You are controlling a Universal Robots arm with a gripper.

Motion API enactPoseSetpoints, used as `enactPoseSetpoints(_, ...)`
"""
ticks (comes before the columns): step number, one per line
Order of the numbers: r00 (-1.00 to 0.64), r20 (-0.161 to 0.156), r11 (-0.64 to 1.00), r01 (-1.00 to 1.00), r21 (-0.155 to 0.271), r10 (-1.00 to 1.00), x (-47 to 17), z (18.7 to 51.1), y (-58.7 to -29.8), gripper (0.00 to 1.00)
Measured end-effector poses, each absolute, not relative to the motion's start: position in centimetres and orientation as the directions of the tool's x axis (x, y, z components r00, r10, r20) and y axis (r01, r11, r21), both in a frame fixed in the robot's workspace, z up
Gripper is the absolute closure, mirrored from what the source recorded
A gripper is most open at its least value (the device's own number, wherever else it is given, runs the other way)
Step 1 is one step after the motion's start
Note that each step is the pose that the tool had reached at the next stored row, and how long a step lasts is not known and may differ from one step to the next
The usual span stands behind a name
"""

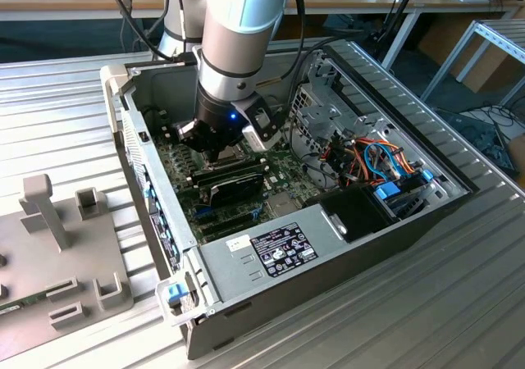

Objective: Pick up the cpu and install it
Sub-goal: 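Install the second cpu locking lever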

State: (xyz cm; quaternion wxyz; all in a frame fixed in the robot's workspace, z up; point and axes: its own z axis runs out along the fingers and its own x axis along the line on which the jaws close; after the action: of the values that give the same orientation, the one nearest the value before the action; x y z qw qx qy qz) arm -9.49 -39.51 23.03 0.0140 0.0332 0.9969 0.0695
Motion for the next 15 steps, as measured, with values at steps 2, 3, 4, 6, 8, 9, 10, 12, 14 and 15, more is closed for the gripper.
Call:
enactPoseSetpoints(2,-0.994,-0.023,0.985,0.1,0.14,0.104,-9.49,22.97,-39.51,0.89)
enactPoseSetpoints(3,-0.993,-0.023,0.984,0.11,0.14,0.114,-9.49,22.96,-39.51,0.89)
enactPoseSetpoints(4,-0.991,-0.023,0.982,0.124,0.14,0.129,-9.49,22.94,-39.51,0.89)
enactPoseSetpoints(6,-0.988,-0.023,0.979,0.15,0.14,0.155,-9.49,22.91,-39.51,0.89)
enactPoseSetpoints(8,-0.987,-0.023,0.978,0.156,0.14,0.161,-9.49,22.9,-39.51,0.89)
enactPoseSetpoints(9,-0.987,-0.023,0.978,0.156,0.14,0.161,-9.49,22.9,-39.51,0.89)
enactPoseSetpoints(10,-0.987,-0.023,0.978,0.154,0.14,0.159,-9.5,22.9,-39.51,0.89)
enactPoseSetpoints(12,-0.988,-0.023,0.979,0.146,0.14,0.151,-9.5,22.9,-39.51,0.89)
enactPoseSetpoints(14,-0.99,-0.023,0.981,0.132,0.14,0.136,-9.5,22.89,-39.51,0.89)
enactPoseSetpoints(15,-0.991,-0.023,0.982,0.126,0.14,0.13,-9.5,22.89,-39.51,0.89)
